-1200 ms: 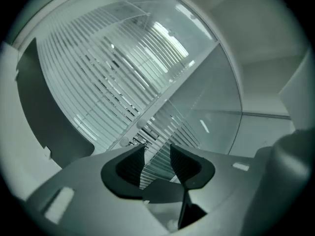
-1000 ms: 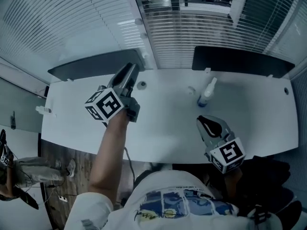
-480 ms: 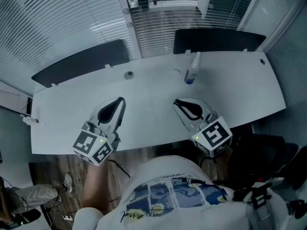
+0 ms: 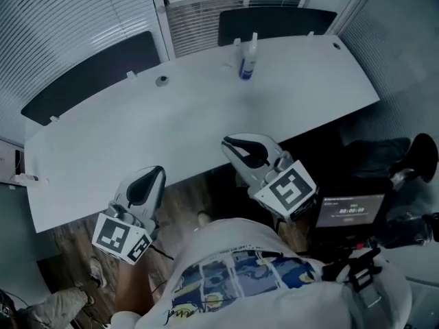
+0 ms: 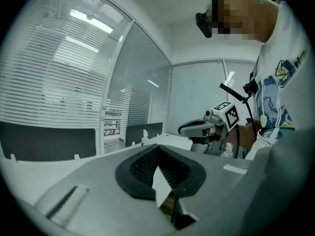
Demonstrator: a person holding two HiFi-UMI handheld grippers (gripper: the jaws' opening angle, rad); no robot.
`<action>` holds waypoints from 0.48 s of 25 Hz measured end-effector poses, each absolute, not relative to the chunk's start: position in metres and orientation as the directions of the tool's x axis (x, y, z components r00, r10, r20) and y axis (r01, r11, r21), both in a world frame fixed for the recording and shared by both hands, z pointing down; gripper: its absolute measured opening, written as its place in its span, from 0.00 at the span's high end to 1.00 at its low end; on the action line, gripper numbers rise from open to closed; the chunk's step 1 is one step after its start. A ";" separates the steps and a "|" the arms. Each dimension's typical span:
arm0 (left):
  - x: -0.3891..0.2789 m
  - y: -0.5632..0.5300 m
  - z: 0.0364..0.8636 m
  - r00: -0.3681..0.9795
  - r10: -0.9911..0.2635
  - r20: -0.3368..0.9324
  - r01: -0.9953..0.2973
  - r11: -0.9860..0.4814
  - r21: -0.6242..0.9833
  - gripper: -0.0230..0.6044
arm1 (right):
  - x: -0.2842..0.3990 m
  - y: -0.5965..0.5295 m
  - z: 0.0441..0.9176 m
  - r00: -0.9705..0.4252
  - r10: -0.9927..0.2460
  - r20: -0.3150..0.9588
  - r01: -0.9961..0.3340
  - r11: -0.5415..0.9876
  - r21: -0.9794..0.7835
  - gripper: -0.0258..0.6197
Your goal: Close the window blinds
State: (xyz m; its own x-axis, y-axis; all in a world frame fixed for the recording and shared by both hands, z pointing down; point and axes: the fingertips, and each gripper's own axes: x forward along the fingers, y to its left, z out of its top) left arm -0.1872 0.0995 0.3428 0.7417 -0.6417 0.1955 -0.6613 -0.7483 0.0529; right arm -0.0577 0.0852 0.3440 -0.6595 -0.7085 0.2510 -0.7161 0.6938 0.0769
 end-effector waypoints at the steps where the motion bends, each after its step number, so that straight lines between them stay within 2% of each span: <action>1: -0.185 0.116 0.337 0.744 -0.637 0.201 -0.657 -0.752 0.051 0.96 | -0.057 0.100 0.337 -0.659 -0.711 0.244 -0.719 0.691 0.073 0.94; 12: -0.173 0.150 0.330 0.757 -0.621 0.203 -0.645 -0.759 0.085 0.96 | -0.052 0.131 0.320 -0.664 -0.716 0.214 -0.717 0.691 0.086 0.94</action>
